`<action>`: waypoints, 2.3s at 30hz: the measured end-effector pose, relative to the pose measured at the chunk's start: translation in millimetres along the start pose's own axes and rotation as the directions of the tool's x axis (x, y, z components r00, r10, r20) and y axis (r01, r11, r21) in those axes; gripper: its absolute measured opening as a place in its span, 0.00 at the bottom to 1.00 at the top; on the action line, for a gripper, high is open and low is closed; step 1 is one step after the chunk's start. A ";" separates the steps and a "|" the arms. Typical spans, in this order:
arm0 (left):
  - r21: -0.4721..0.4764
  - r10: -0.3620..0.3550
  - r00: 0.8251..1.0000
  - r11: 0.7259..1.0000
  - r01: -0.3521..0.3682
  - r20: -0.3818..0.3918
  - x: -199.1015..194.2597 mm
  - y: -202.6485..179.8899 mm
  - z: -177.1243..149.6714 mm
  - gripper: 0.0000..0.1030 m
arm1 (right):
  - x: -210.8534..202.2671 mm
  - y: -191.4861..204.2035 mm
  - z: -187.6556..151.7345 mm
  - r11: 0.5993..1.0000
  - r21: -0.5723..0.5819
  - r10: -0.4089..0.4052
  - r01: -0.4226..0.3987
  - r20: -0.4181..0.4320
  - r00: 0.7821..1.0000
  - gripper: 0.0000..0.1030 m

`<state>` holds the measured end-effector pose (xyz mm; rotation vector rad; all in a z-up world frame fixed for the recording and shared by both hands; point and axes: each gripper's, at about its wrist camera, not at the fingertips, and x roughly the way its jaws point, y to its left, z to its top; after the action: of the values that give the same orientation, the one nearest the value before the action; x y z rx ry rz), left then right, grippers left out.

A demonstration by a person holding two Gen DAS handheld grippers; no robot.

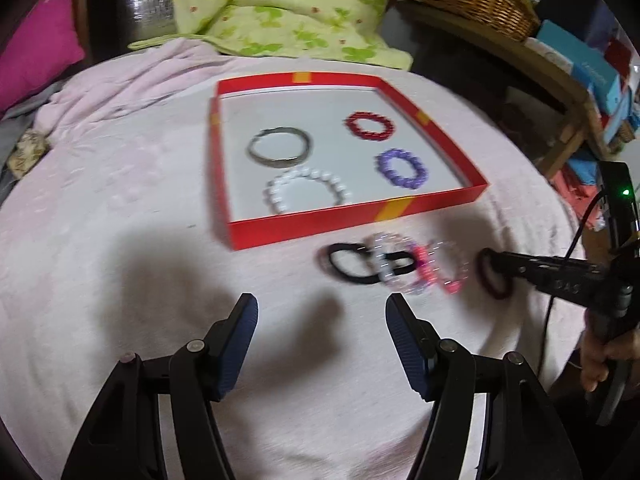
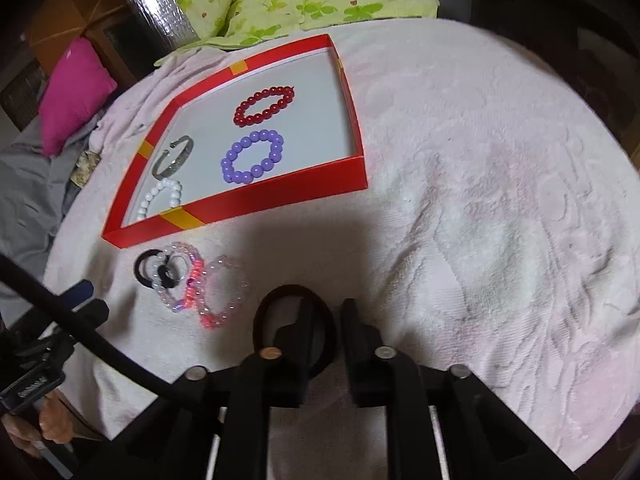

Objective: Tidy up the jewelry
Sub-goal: 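Grasp the black hair tie with the right gripper, then grasp the pink clear bead bracelet with the left gripper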

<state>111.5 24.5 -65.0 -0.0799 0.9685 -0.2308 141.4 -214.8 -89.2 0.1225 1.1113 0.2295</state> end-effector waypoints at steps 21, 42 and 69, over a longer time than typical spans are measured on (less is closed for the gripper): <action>0.064 -0.029 0.998 0.997 0.032 -0.056 51.3 -26.1 22.0 0.34 | 2.7 -0.8 1.6 0.998 0.042 0.055 -0.054 -0.042 0.998 0.11; 0.141 -0.006 0.996 0.990 0.018 -0.087 8.9 12.3 -18.4 0.10 | -1.1 26.0 4.0 0.993 0.039 0.114 -0.113 -0.009 0.993 0.11; 0.121 -0.096 0.994 0.987 0.102 -0.055 30.7 -7.5 0.7 0.22 | 4.3 18.5 0.1 0.994 0.067 0.095 -0.092 -0.050 0.994 0.12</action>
<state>127.6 10.1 -88.1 -0.0086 0.9975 -0.3854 141.1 -195.8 -89.0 0.2274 1.1674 0.2823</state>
